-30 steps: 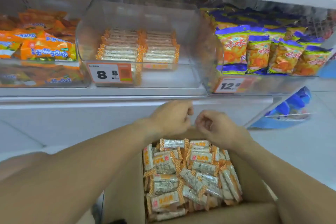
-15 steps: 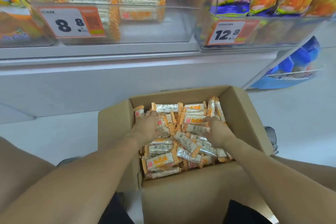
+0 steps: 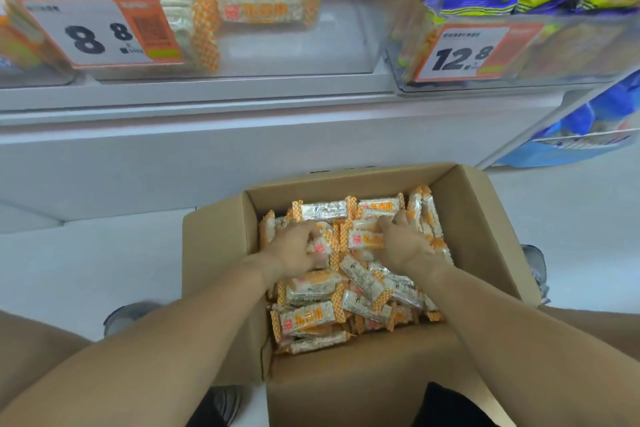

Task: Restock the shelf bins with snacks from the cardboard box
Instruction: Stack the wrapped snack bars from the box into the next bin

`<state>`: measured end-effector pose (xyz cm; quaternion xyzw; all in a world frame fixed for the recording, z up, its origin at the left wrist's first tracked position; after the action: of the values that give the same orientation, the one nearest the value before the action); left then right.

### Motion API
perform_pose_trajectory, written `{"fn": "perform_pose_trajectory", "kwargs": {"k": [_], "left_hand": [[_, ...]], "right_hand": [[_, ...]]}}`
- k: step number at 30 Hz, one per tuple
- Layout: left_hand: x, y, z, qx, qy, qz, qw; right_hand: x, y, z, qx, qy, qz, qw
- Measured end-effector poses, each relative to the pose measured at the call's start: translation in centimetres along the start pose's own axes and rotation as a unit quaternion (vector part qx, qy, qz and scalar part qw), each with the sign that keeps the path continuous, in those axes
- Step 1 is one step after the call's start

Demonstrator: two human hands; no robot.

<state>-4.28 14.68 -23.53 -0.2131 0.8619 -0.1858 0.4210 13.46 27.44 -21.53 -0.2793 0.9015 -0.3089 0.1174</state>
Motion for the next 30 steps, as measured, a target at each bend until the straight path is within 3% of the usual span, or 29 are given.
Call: {"fn": "perform_pose_trajectory", "kwargs": {"k": [3, 5, 9, 11, 13, 16, 20, 25, 30], "left_hand": [[-0.3, 0.1, -2.0, 0.003, -0.066, -0.049, 0.997], [-1.8, -0.7, -4.1, 0.003, -0.201, -0.049, 0.978], [-7.2, -2.9, -8.6, 0.101, -0.439, -0.073, 0.890], [-9.2, -3.7, -10.9, 0.171, -0.484, -0.097, 0.853], [-10.6, -4.9, -13.4, 0.200, -0.458, -0.098, 0.861], [-12.5, -7.2, -16.6, 0.210, -0.366, -0.050, 0.905], [-13.8, -9.6, -19.8, 0.117, -0.306, 0.024, 0.945], [-13.2, -10.7, -22.2, 0.008, -0.339, 0.072, 0.938], [-14.6, -10.8, -21.6, -0.015, -0.465, 0.093, 0.880]], "right_hand": [[0.5, -0.2, -1.5, 0.011, 0.058, -0.024, 0.998], [0.7, -0.7, -4.1, -0.024, 0.123, -0.028, 0.992], [1.4, -2.9, -11.2, -0.026, 0.124, -0.085, 0.988], [1.6, -4.8, -14.7, -0.012, 0.112, -0.118, 0.987], [1.5, -6.7, -17.9, -0.025, 0.092, -0.141, 0.985], [0.8, -9.6, -21.2, -0.075, 0.054, -0.168, 0.981], [-1.2, -12.4, -22.9, -0.141, 0.092, -0.177, 0.970], [-1.0, -13.4, -23.3, -0.208, 0.231, -0.183, 0.933], [1.7, -15.3, -22.4, -0.253, 0.403, -0.225, 0.850]]}}
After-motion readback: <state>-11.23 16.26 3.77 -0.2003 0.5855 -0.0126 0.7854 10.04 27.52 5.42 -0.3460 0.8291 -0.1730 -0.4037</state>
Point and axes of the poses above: each hand's wrist, its own y-axis towards the middle knuckle, its own z-axis out of the palm, x = y × z, the point moved 4 cm from there along y, towards the middle knuckle, and after that the axes turned 6 degrees about -y, right-handed, at the moved point
